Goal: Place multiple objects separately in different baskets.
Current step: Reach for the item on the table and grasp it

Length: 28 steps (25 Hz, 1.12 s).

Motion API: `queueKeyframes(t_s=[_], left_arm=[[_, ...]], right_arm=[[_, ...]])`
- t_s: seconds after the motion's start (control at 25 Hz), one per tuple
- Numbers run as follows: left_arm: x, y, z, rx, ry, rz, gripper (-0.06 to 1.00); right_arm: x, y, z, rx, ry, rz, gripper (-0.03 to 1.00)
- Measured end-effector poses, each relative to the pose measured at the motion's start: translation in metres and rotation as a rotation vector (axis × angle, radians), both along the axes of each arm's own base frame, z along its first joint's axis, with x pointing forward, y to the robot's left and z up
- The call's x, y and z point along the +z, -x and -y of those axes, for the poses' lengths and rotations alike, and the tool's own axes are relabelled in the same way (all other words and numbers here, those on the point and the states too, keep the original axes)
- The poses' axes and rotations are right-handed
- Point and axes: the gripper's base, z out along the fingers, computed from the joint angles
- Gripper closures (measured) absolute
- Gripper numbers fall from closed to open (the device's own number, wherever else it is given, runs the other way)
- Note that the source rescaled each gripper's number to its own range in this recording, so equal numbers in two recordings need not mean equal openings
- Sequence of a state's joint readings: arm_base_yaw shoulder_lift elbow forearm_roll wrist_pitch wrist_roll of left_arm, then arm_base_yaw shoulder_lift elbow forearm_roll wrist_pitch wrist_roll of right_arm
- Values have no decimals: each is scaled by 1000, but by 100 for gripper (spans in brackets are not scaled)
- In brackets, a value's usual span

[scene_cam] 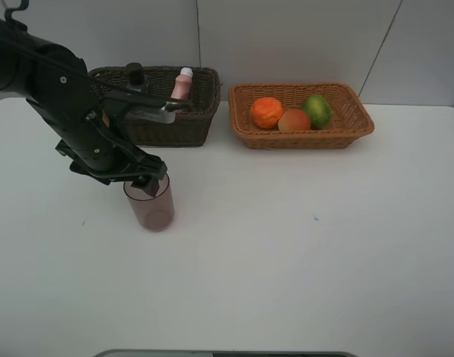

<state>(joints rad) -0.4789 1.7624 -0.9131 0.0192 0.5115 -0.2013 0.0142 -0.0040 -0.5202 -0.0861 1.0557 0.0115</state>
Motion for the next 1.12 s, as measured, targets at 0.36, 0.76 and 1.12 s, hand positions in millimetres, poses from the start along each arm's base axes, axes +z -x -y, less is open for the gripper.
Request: queueKeyframes(t_s=[0.36, 0.76, 1.12], left_arm=[[-18, -5, -2, -14, -19, -23, -4], [-18, -6, -1, -43, -16, -5, 21], [-17, -6, -1, -36, -11, -10, 94]], right_arm=[[0, 0, 0, 0, 0, 0, 4], [0, 0, 0, 0, 0, 0, 4], [0, 0, 0, 0, 0, 0, 4]])
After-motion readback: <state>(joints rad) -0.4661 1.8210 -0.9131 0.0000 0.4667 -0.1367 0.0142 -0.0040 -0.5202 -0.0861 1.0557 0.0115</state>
